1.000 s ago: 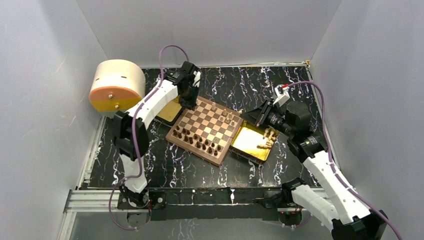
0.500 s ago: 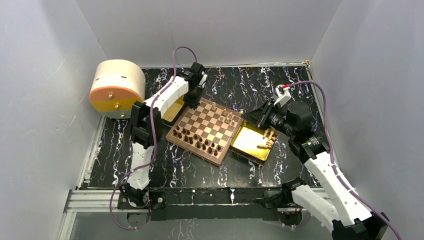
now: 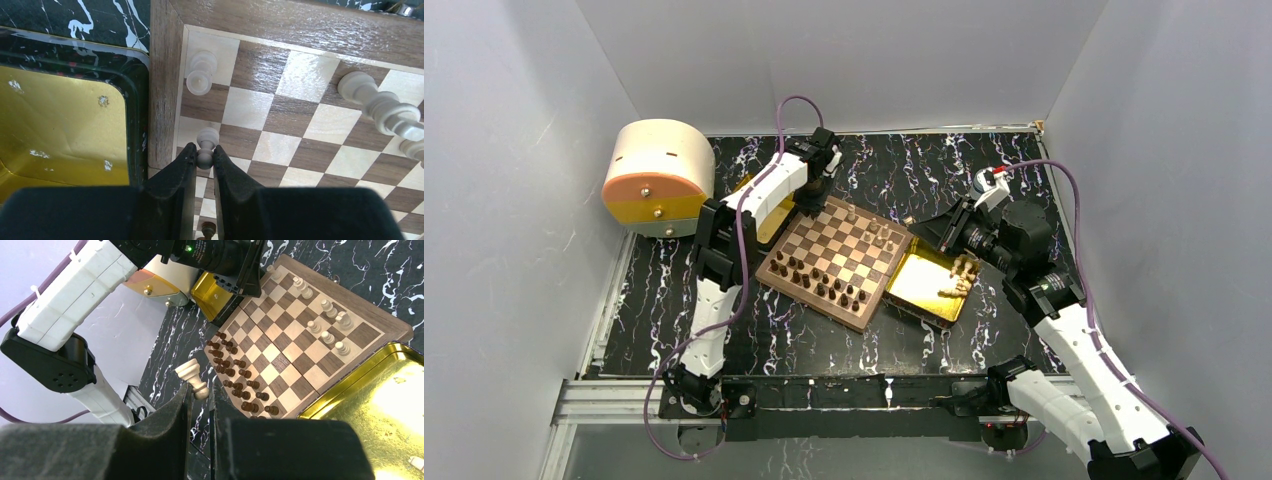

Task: Set up the chess pieces on the board
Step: Place the chess piece on the chessboard.

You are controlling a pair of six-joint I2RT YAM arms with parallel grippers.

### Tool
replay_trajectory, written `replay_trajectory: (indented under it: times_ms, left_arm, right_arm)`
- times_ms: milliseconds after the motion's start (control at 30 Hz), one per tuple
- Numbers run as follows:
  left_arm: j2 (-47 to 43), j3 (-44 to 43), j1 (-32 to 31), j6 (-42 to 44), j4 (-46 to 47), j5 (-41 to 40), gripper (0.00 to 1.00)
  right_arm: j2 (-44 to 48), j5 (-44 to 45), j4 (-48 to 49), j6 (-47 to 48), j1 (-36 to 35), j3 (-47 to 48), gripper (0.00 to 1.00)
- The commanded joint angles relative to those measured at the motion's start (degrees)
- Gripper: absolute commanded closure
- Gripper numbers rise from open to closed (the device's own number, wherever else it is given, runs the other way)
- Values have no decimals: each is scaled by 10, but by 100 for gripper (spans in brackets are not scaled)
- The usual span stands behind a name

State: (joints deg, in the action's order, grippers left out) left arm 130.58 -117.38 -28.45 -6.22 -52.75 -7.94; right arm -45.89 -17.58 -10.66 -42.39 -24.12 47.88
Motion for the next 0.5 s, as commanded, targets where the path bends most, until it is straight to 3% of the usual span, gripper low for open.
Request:
replay_trajectory:
  times_ms: [0, 467]
  left_arm:
    - [4, -24, 3, 9, -8, -21, 91]
    - [18, -28, 3, 13, 8, -30, 88]
  right_arm:
    - [9, 15, 8, 12, -2, 25, 100]
    - [15, 23, 2, 19, -1, 28, 100]
